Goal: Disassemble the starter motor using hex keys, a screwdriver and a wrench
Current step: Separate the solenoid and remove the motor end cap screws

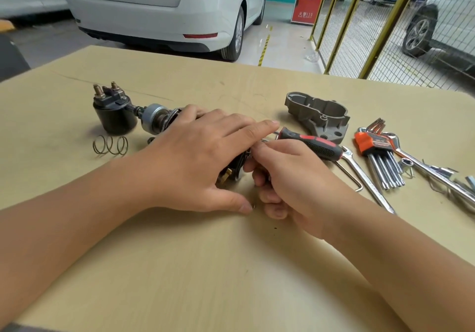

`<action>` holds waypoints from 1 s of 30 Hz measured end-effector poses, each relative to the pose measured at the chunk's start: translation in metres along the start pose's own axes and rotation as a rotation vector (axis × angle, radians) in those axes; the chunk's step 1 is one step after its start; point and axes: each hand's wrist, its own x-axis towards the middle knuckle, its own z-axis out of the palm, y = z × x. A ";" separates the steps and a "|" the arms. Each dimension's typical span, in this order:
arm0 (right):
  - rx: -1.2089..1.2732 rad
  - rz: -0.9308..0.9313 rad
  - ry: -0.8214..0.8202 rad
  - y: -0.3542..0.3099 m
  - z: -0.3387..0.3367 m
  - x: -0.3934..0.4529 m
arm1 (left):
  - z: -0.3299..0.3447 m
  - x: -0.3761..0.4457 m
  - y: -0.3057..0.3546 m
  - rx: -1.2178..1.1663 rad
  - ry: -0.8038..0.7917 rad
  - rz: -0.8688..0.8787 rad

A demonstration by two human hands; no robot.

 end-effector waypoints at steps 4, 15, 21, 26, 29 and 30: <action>0.011 -0.051 -0.002 0.003 -0.001 -0.001 | -0.005 -0.001 -0.005 -0.025 -0.015 -0.023; -0.035 -0.077 0.007 0.005 -0.003 -0.002 | -0.006 0.001 -0.005 0.053 -0.071 -0.056; -0.036 -0.073 -0.001 0.005 -0.003 0.000 | -0.005 0.001 -0.006 0.043 -0.076 -0.054; -0.080 -0.135 0.035 0.009 -0.004 0.001 | -0.007 0.000 -0.009 0.024 -0.109 -0.052; -0.262 -0.237 0.095 0.011 -0.006 0.005 | -0.007 0.000 -0.010 0.017 -0.114 -0.046; -0.308 -0.268 0.111 0.012 -0.007 0.006 | -0.007 0.000 -0.011 0.015 -0.115 -0.045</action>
